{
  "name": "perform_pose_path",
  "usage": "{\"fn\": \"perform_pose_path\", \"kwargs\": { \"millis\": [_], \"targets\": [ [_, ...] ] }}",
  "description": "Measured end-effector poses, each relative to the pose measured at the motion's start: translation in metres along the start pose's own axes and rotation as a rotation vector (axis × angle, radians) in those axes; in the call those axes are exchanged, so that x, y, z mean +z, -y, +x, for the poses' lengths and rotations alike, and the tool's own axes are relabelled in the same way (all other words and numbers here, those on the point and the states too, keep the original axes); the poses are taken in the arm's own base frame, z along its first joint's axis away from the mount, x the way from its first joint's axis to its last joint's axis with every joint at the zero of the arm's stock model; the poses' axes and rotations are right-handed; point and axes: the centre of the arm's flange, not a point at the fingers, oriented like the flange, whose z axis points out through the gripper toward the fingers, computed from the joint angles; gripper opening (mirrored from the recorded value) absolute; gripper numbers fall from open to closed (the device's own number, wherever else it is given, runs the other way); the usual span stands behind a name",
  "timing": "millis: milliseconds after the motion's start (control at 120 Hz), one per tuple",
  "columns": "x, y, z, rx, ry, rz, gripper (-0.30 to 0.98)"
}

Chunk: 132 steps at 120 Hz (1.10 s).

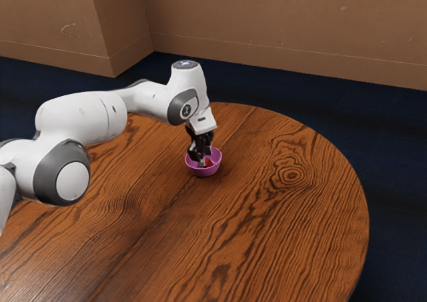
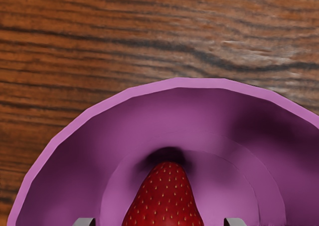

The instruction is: Take strawberry from the bowl

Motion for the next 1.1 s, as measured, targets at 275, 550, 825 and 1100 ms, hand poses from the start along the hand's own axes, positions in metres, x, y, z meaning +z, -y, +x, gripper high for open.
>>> {"fn": "perform_pose_path", "kwargs": {
  "millis": [275, 550, 825, 1100],
  "targets": [
    [0.009, 0.0, 0.004, 0.051, -0.004, 0.001, 0.3],
    [0.015, -0.001, 0.003, 0.078, -0.006, 0.001, 0.34],
    [0.015, 0.0, 0.005, 0.096, -0.005, 0.008, 0.14],
    [-0.015, -0.001, 0.005, 0.107, -0.005, 0.038, 0.02]
  ]
}}
